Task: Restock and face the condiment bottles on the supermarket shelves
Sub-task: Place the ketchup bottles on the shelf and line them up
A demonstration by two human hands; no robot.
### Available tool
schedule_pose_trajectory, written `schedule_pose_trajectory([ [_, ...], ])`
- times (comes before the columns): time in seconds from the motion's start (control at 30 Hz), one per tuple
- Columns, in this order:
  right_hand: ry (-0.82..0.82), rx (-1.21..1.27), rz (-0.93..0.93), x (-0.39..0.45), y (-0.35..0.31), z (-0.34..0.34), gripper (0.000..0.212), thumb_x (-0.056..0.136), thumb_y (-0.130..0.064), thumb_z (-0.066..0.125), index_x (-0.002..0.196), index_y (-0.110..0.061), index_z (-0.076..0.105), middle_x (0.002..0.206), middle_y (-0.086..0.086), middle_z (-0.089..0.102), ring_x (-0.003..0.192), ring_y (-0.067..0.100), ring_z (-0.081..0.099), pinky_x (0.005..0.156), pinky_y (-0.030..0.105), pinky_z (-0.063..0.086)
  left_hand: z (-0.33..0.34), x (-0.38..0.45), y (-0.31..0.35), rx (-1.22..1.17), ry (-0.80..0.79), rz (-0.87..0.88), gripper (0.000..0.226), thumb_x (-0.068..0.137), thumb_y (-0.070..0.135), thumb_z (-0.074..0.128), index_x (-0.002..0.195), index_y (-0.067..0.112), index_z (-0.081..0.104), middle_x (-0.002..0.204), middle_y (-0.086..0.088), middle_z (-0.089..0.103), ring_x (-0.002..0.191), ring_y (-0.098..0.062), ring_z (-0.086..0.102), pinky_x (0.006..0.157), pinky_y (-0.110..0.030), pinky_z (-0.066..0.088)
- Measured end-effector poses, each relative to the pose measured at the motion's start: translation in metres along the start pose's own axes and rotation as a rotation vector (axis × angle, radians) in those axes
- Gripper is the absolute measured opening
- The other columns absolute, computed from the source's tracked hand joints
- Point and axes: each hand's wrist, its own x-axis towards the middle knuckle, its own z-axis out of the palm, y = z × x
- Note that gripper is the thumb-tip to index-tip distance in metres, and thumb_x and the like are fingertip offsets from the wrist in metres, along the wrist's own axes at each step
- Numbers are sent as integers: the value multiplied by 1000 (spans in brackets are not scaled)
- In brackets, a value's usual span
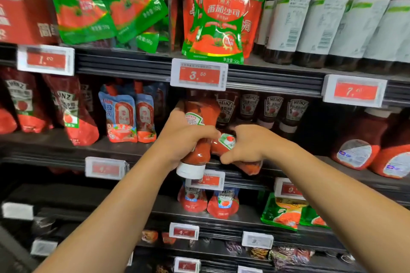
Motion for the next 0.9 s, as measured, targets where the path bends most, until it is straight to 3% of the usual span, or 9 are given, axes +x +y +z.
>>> schedule_pose_trajectory([
  [0.13, -18, -62, -104, 12, -15, 2, 53, 63, -66, 75, 99, -29, 59, 93, -6, 64, 83, 19, 62, 71, 35, 53, 8, 3, 11, 13, -10, 14, 41, 57, 9, 85, 94, 2, 68, 74, -10, 72, 70, -25, 74, 59, -31, 57],
  [0.23, 62, -29, -114, -3, -8, -10, 57, 72, -74, 71, 105, -29, 66, 93, -8, 68, 85, 16, 64, 76, 35, 54, 16, 4, 17, 23, -18, -20, 36, 64, 11, 90, 94, 2, 72, 79, -11, 75, 74, -26, 76, 59, -29, 57],
  [0.3, 215, 159, -132, -21, 8, -20, 35, 81, -63, 70, 98, -32, 70, 86, -13, 70, 84, 11, 66, 74, 33, 53, 22, 5, 20, 28, -47, -32, 22, 72, 15, 90, 86, 6, 77, 79, -10, 77, 73, -22, 77, 57, -25, 57],
  [0.37, 351, 623, -189, -41, 21, -27, 14, 84, -37, 71, 96, -35, 75, 91, -10, 76, 92, 9, 71, 85, 31, 58, 32, 5, 22, 32, -96, -32, 21, 74, 24, 90, 83, 8, 80, 83, -10, 78, 75, -23, 77, 59, -27, 59],
  [0.47, 256, 1101, -268, -60, 35, -21, 35, 71, -29, 71, 105, -22, 72, 103, 2, 78, 103, 17, 74, 89, 37, 61, 59, 8, 25, 88, -152, -32, 37, 69, 42, 90, 88, 12, 81, 89, -9, 79, 84, -24, 77, 74, -37, 63],
  [0.57, 244, 956, -220, -71, 46, -7, 66, 61, -43, 83, 116, -25, 52, 110, -4, 74, 102, 8, 73, 85, 29, 60, 88, 12, 27, 169, -178, -40, 45, 71, 57, 84, 78, 13, 79, 77, -6, 78, 73, -18, 77, 61, -26, 58],
  [0.7, 420, 1007, -172, -69, 74, 2, 51, 73, -19, 91, 111, -28, 58, 106, -4, 77, 98, 9, 75, 80, 24, 60, 122, 24, 22, 292, -216, -47, 46, 75, 66, 76, 66, 22, 78, 69, 2, 76, 66, -9, 74, 56, -20, 51],
  [0.8, 517, 989, -154, -61, 98, 5, 60, 72, -8, 91, 123, -23, 63, 111, -1, 77, 104, 15, 74, 95, 39, 59, 141, 37, 14, 380, -201, -61, 47, 60, 71, 75, 77, 28, 80, 82, 6, 78, 81, -10, 74, 73, -26, 56],
  [0.9, 577, 1004, -91, -50, 114, 13, 81, 68, -4, 93, 137, -22, 53, 118, -1, 75, 108, 15, 72, 96, 39, 58, 154, 47, 10, 401, -225, -23, 68, 57, 68, 77, 116, 34, 73, 112, 8, 75, 106, -11, 70, 95, -33, 55],
])
